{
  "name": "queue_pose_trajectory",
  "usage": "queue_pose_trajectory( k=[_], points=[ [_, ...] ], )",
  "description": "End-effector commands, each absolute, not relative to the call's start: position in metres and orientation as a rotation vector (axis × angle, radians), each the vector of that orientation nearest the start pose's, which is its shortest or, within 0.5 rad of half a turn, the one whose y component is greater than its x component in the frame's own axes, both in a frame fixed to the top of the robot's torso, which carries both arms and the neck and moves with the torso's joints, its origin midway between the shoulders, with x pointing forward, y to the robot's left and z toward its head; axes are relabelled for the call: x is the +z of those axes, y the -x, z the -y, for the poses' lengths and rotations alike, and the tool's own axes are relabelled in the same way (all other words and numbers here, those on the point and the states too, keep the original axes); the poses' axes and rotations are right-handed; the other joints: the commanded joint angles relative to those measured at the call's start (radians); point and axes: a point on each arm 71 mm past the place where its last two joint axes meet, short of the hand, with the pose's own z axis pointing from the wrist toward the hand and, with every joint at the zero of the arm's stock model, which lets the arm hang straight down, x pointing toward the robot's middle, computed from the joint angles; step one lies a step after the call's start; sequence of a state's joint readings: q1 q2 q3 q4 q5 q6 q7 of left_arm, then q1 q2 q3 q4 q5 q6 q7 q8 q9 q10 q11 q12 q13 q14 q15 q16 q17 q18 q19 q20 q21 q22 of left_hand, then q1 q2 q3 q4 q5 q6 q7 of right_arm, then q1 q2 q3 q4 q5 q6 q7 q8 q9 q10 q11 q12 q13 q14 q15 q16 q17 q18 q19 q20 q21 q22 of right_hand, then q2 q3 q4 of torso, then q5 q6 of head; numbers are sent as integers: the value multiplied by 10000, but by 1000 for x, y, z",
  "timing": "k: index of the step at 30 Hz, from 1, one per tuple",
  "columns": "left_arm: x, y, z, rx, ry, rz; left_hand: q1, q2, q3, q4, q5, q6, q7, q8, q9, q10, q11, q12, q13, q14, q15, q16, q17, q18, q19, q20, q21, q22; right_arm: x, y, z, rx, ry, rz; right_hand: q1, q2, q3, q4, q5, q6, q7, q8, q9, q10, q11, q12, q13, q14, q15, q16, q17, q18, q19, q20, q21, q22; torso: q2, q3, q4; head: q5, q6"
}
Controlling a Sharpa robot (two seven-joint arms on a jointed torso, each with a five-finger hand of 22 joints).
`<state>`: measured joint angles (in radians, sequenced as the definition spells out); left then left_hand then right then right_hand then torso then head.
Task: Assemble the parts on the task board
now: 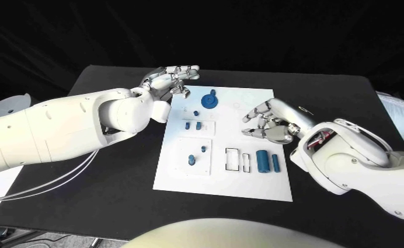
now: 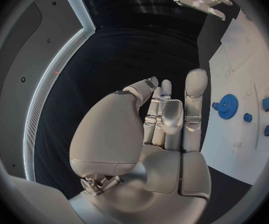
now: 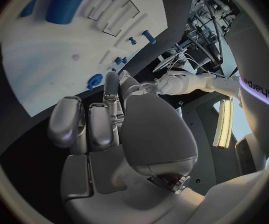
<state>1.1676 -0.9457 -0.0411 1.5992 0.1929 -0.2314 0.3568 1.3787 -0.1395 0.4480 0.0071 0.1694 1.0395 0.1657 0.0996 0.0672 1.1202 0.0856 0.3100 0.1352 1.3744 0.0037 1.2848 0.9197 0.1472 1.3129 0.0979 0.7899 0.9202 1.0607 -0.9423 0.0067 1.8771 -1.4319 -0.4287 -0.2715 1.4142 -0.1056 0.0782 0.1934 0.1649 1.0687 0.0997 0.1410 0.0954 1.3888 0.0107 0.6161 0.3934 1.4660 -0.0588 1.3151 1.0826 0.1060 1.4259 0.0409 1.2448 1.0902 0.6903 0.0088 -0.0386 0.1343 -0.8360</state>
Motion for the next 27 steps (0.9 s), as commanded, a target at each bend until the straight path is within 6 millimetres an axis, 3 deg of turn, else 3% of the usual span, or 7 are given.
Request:
queue_pose_trajectory(
  k=[1,4,6,10,20,22,27],
  points=[
    [-194,-467,-234,-16280,13842,-14334,-22,55,-11,-52,47,-54,5,19,7,-67,15,50,16,-60,-8,-46,-12,121,-29,32,-50,-19,-199,-393,177,7695,-1785,-17820,-461,46,-328,202,318,118,-14,96,34,122,-32,2516,2866,508,-78,444,717,-167,143,-73,322,411,-50,-16,-161,-129,53],
    [-195,-467,-234,-16278,13852,-14358,-48,55,-24,-39,46,-55,9,23,8,-81,19,65,19,-65,-6,-47,-20,122,-33,35,-61,-25,-208,-385,190,6982,-1328,-18324,-721,140,-736,374,401,170,-49,239,152,43,-81,4496,5239,585,-127,952,1581,-257,247,-59,685,896,-83,-42,-217,-190,85],
    [-196,-467,-233,-16288,13852,-14368,-72,58,-35,-26,45,-56,9,28,8,-93,21,78,21,-67,-4,-45,-23,121,-33,37,-63,-25,-213,-381,195,6532,-1084,-18678,-875,203,-931,498,398,195,-83,314,229,73,-57,5159,6086,607,-49,1111,1870,-268,276,-94,810,1065,-102,-56,-240,-213,99],
    [-197,-467,-233,-16275,13844,-14311,-88,63,-42,-16,45,-57,9,31,9,-100,21,89,23,-65,-2,-39,-13,122,-34,38,-68,-28,-223,-374,199,5693,-585,-19183,-1197,187,-1453,763,536,137,-121,426,381,196,-30,6146,7373,665,-89,1412,2429,-341,347,-59,1065,1415,-121,-45,-256,-220,98],
    [-198,-467,-233,-16256,13848,-14282,-95,75,-42,-10,48,-55,6,36,10,-99,18,104,27,-60,-2,-30,0,116,-23,39,-40,-3,-232,-369,197,4840,338,-19728,-1338,365,-1899,924,658,71,-109,565,566,271,-37,6678,8176,711,-63,1635,2873,-387,389,-40,1266,1693,-109,-74,-235,-265,104],
    [-198,-467,-233,-16260,13848,-14284,-95,75,-42,-10,48,-55,6,36,10,-99,18,104,27,-60,-2,-30,0,116,-23,39,-40,-3,-234,-369,196,4730,504,-19904,-1361,390,-1948,933,674,55,-106,577,587,232,-33,6638,8150,709,-60,1640,2885,-378,369,-37,1243,1657,-101,-73,-231,-338,118],
    [-198,-467,-233,-16259,13850,-14286,-95,75,-42,-10,48,-55,6,36,10,-99,18,104,27,-60,-2,-30,0,116,-23,39,-40,-3,-237,-369,191,4704,696,-20066,-1385,434,-1993,941,675,63,-110,605,617,209,-33,6629,8163,710,-58,1653,2917,-379,365,-34,1248,1666,-87,-69,-240,-300,132]
  ],
)
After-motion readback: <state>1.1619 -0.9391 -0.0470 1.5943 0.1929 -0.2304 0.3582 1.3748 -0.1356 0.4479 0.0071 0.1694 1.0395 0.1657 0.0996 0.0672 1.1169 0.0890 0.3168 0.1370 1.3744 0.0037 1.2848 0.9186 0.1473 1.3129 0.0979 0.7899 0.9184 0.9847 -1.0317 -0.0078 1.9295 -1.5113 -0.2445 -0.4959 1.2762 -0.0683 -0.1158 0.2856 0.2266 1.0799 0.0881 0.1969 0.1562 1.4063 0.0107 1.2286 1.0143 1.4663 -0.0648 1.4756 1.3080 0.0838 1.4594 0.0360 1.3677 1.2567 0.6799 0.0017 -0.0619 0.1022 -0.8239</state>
